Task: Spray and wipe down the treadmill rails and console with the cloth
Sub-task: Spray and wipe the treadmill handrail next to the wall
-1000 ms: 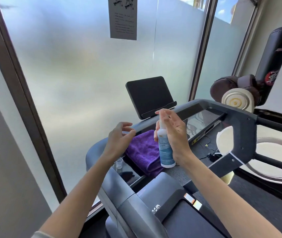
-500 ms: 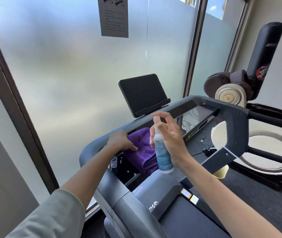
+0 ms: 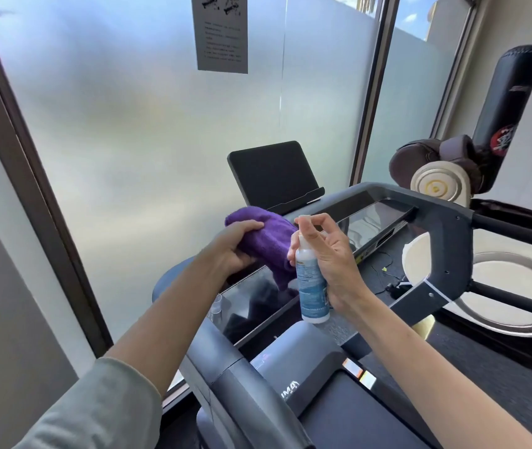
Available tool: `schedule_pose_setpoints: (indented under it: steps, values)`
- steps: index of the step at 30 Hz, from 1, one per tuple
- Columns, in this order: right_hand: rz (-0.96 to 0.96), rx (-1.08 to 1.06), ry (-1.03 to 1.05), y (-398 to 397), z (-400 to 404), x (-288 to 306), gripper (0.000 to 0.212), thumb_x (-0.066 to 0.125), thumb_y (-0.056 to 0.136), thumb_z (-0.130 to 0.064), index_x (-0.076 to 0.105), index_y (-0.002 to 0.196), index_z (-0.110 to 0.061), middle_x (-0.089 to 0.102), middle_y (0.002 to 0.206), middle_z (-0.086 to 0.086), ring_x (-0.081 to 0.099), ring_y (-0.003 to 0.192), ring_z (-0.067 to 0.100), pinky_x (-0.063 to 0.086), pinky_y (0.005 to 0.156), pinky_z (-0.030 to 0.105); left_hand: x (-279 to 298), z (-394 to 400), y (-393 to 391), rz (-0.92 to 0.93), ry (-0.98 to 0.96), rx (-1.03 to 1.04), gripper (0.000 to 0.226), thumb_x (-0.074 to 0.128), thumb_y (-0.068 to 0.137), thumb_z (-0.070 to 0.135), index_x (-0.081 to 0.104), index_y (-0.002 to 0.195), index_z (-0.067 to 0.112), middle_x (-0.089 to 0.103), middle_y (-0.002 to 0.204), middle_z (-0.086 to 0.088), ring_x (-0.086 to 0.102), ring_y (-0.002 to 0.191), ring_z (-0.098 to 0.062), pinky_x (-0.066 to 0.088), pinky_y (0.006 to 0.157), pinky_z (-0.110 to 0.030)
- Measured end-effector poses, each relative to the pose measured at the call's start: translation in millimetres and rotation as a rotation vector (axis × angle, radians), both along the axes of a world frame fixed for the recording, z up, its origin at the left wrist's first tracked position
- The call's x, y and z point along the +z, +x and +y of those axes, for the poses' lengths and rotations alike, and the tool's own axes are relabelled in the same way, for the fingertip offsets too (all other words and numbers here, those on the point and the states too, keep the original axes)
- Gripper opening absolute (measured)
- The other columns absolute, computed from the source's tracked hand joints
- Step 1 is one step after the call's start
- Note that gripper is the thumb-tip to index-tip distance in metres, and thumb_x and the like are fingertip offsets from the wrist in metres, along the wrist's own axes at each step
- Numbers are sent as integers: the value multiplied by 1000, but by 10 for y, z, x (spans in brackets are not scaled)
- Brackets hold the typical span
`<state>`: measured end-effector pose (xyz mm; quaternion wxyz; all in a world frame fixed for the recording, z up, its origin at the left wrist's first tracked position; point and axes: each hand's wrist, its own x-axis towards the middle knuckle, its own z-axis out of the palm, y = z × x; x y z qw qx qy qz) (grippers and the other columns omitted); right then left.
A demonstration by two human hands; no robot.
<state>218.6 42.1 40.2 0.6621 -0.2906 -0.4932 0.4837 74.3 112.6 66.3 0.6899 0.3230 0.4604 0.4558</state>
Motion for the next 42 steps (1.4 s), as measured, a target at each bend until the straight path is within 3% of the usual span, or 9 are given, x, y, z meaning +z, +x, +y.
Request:
schedule_pose_setpoints:
  steps: [4, 9, 14, 18, 22, 25, 32, 37, 42]
  values:
    - [50, 18, 2, 84, -49, 42, 15, 60, 94, -30, 63, 98, -16, 62, 74, 2, 61, 56, 15, 54, 55, 26, 403, -68, -157, 4, 194, 66, 40, 65, 86, 3, 56, 125, 4, 67, 95, -9, 65, 76, -17, 56, 50, -25]
    - [60, 70, -38, 127, -60, 27, 13, 57, 100, -26, 65, 94, -18, 60, 69, 0, 58, 55, 12, 53, 55, 23, 531, -419, -587, 104, 380, 136, 41, 68, 82, 4, 63, 122, 12, 72, 108, -6, 69, 82, -15, 58, 61, -26]
    - [28, 113, -97, 8, -47, -13, 39, 39, 106, -40, 68, 93, -17, 58, 66, -3, 57, 55, 10, 51, 56, 22, 336, -926, -892, 117, 345, 164, 34, 68, 82, 7, 67, 115, 13, 74, 101, -2, 71, 79, -12, 57, 62, -24]
    - [-10, 146, -68, -171, -77, -65, 34, 47, 99, -42, 67, 102, -14, 58, 69, -2, 58, 60, 11, 50, 62, 25, 159, -1243, -966, 156, 296, 227, 31, 69, 82, 6, 69, 112, 13, 75, 100, -3, 71, 77, -11, 59, 64, -23]
    - [-4, 200, -50, -245, -176, -80, 37, 53, 90, -46, 63, 107, -14, 64, 73, -3, 65, 66, 12, 59, 70, 29, 56, -1503, -1008, 131, 266, 321, 33, 69, 81, 5, 68, 114, 8, 75, 94, -3, 70, 72, -10, 56, 56, -22]
    - [-36, 190, -18, -263, -312, -21, 37, 52, 87, -48, 60, 105, -16, 68, 74, -7, 69, 66, 10, 60, 63, 26, 65, -1687, -994, 112, 276, 362, 35, 68, 82, 4, 67, 116, 8, 74, 94, -3, 70, 71, -10, 56, 56, -22]
    - [-7, 280, 32, -197, -742, 219, 27, 46, 100, -40, 56, 105, -15, 62, 70, -8, 63, 60, 8, 60, 61, 28, 204, -2191, -813, 78, 341, 355, 36, 68, 82, 4, 66, 117, 9, 74, 98, -5, 70, 75, -13, 58, 60, -23]
    - [-11, 281, 5, 19, -1148, 332, 33, 44, 102, -39, 54, 119, -13, 60, 73, -4, 60, 60, 9, 55, 58, 24, 202, -2589, -677, 44, 373, 311, 35, 69, 81, 6, 67, 116, 10, 73, 103, -6, 69, 81, -16, 58, 62, -24]
    - [82, 353, -77, 203, -1567, 389, 29, 47, 99, -41, 57, 99, -13, 54, 79, -3, 57, 64, 9, 55, 63, 25, 128, -3017, -526, 5, 317, 317, 34, 70, 79, 6, 68, 113, 11, 74, 102, -7, 69, 79, -16, 57, 59, -23]
